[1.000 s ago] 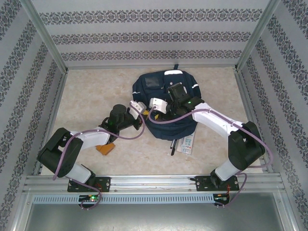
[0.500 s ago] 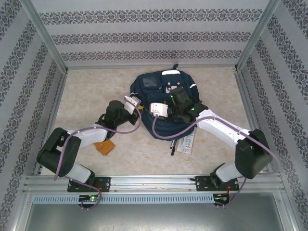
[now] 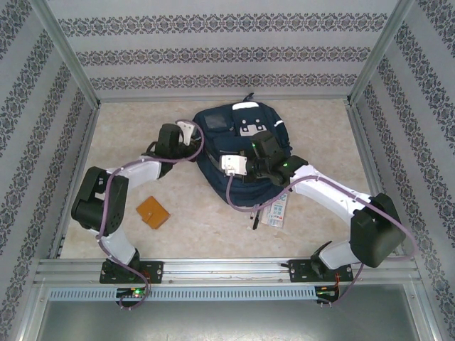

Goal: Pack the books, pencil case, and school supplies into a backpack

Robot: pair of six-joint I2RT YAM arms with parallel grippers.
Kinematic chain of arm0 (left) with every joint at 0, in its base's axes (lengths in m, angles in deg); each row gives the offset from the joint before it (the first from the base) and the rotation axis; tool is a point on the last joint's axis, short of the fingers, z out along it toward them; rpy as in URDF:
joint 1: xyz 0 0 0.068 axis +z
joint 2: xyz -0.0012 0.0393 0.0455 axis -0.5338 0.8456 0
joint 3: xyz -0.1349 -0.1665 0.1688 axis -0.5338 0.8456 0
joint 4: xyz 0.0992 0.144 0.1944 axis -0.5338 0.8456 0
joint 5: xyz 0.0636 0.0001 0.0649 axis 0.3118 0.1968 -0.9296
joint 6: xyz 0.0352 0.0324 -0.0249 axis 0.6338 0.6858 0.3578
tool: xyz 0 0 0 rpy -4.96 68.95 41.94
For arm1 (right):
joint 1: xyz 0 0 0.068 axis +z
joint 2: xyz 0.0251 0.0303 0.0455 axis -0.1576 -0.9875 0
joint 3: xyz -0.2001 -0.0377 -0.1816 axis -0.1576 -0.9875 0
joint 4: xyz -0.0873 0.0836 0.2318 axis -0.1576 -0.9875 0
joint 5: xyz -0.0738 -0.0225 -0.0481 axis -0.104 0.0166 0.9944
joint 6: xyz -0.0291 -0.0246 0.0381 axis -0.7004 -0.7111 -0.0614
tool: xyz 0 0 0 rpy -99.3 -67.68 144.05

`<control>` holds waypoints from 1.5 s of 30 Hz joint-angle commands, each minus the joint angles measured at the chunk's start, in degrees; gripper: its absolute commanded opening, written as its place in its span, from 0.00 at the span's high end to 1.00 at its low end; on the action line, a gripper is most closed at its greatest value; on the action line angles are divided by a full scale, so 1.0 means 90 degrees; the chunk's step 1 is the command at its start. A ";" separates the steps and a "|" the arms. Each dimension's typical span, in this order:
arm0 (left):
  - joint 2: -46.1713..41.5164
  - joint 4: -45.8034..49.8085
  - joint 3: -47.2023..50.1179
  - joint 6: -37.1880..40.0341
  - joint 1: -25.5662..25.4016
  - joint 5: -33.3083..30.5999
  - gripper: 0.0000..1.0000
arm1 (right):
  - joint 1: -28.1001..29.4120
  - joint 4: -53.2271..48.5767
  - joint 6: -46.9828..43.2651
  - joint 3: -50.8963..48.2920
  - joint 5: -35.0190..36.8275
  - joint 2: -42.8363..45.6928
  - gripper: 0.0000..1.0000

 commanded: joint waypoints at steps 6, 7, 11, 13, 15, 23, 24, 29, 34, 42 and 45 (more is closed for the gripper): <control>-0.0789 0.0901 0.0018 0.0498 0.0468 0.0781 0.35 | 0.0060 0.0827 0.3667 0.0122 0.1474 0.0326 0.02; -0.1017 0.0895 0.0166 0.0573 0.0466 0.0888 0.33 | 0.0061 0.0750 0.4188 0.0165 0.2136 0.0426 0.02; -0.1312 0.1858 -0.0151 -0.0283 0.0434 0.0761 0.34 | -0.0229 0.0005 0.5834 0.0161 0.3401 0.0946 0.02; -0.1276 0.2795 -0.0581 -0.0913 0.0202 0.0733 0.34 | -0.0681 -0.0751 0.7345 0.0099 0.3263 0.1259 0.02; -0.1287 0.3205 -0.0747 -0.1048 -0.0232 0.0937 0.34 | -0.1362 -0.1267 0.8493 -0.0029 0.2474 0.1480 0.02; -0.1199 0.3540 -0.0886 0.1494 -0.1981 0.0263 0.22 | -0.3568 -0.2881 1.1002 -0.1222 0.0160 0.1517 0.18; -0.1084 0.3555 -0.1003 0.1800 -0.2042 0.0230 0.20 | -0.3571 -0.3032 1.0780 -0.1300 0.0103 0.1436 0.19; -0.0335 0.3606 -0.1654 0.2981 -0.2100 0.0285 0.18 | -0.3571 -0.3129 1.0082 -0.1746 -0.0640 0.0887 0.35; 0.0614 0.4411 -0.2602 0.4026 -0.2205 0.0597 0.16 | -0.3576 -0.2929 0.9895 -0.2031 -0.0751 0.0624 0.36; 0.1215 0.4170 -0.2945 0.4307 -0.2381 0.0376 0.10 | -0.3571 -0.2745 0.9784 -0.2140 -0.0728 0.0345 0.34; 0.1406 0.4145 -0.3013 0.4408 -0.2446 0.0255 0.10 | -0.3580 -0.2709 0.9856 -0.2208 -0.0604 0.0266 0.32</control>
